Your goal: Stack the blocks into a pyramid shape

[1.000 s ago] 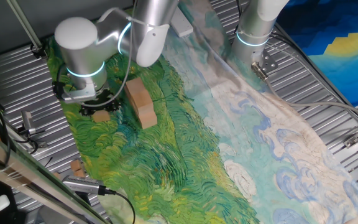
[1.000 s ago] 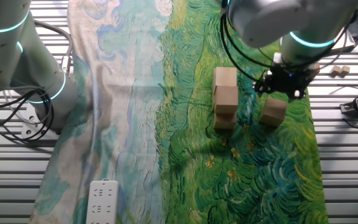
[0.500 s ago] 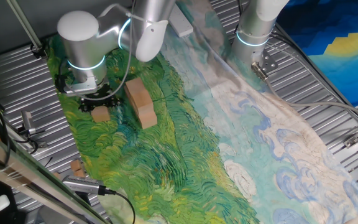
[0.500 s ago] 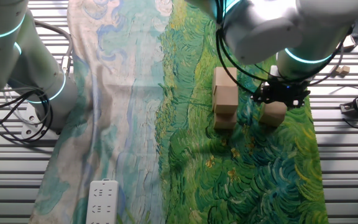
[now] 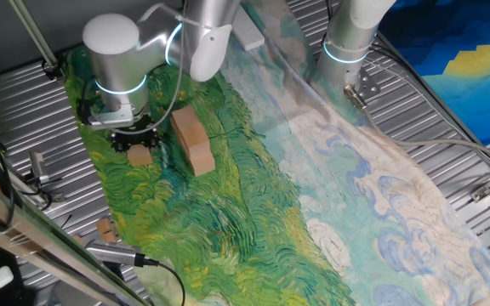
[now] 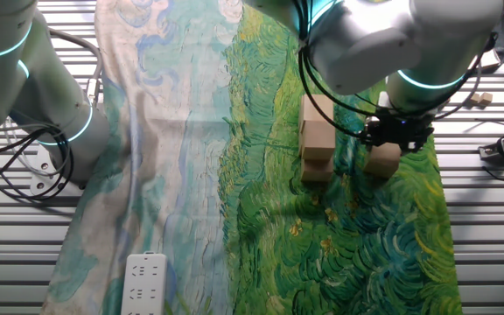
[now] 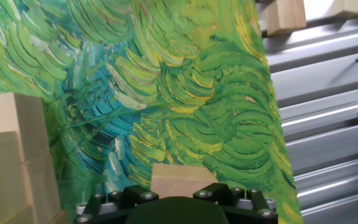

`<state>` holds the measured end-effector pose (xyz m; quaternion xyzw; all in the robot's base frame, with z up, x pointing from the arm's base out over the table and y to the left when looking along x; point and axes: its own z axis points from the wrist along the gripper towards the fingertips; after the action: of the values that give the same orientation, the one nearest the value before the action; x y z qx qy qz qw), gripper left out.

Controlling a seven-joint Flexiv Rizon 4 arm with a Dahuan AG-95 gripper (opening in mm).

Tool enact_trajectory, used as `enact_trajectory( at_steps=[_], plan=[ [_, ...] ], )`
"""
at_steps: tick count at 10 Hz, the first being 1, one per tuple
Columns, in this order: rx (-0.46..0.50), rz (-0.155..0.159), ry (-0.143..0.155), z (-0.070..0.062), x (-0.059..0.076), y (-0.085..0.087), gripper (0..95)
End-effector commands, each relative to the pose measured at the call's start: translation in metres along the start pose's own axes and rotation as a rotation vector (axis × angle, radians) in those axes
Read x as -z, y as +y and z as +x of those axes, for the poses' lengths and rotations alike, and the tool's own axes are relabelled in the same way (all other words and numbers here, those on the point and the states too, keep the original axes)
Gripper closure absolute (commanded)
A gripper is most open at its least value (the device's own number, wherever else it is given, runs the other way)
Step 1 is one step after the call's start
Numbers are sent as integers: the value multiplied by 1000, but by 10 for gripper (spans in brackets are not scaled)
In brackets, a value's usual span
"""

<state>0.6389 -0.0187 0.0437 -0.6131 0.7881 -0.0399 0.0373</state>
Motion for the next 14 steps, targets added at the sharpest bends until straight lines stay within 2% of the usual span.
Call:
enact_trajectory(
  at_steps=[1, 5, 7, 8, 10, 11, 13, 14],
  plan=[
    [2, -1, -1, 0, 1, -3, 950],
    [10, -17, 3, -3, 18, -17, 950],
    [10, -22, 5, -6, 28, -18, 950],
    [6, -36, 6, -8, 35, -16, 950],
    [6, -50, 16, -15, 58, -12, 950],
    [8, -53, 16, -16, 62, -11, 950],
    [4, -74, 18, -19, 94, 6, 950],
    [5, -75, 18, -19, 102, 12, 950]
  ],
)
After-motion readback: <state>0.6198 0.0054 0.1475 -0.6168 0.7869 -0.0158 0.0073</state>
